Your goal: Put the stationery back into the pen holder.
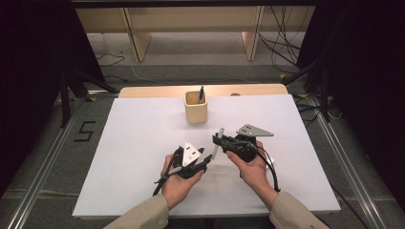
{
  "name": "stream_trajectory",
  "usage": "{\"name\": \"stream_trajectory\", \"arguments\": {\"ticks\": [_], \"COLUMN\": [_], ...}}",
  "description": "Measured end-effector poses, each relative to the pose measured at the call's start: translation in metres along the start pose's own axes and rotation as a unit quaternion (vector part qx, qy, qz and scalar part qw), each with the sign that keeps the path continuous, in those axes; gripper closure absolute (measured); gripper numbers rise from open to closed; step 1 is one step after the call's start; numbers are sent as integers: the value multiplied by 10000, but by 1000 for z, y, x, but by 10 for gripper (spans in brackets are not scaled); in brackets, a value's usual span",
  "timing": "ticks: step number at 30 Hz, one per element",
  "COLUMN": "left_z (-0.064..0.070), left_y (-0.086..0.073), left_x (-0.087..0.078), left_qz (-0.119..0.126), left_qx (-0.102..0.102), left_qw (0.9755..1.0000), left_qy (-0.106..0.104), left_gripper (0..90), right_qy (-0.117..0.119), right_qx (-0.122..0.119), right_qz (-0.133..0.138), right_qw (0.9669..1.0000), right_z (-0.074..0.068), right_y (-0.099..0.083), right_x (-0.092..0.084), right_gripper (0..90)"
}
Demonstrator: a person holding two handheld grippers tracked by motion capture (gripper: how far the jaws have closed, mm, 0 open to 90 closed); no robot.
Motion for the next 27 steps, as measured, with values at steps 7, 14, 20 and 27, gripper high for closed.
{"name": "stream_trajectory", "arguments": {"ticks": [7, 14, 20, 27], "left_z": [-26, -56, -73, -79], "left_y": [-16, -34, -44, -49], "left_x": [-12, -28, -33, -35], "left_qz": [-239, -275, -359, -418], "left_qx": [112, 111, 32, 11], "left_qw": [9996, 9996, 9993, 9990], "left_qy": [-27, 39, 125, 157], "left_gripper": [307, 194, 186, 181], "right_qy": [-157, -284, -341, -404], "right_qx": [-181, -324, -419, -525], "right_qz": [25, 93, 167, 295], "right_qw": [9997, 9990, 9984, 9974], "right_z": [5, 10, 12, 15], "right_y": [5, 11, 21, 39], "right_x": [-2, -1, 4, 12], "right_gripper": [785, 785, 785, 785]}}
Point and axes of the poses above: each handheld gripper's, and its own axes: x roughly forward along the jaws, y roughly out of its top, z roughly to its right, the point moved 10 cm from there along x, roughly forward along the jaws, and after that the axes turned 11 degrees about y, right-handed, at the moved point
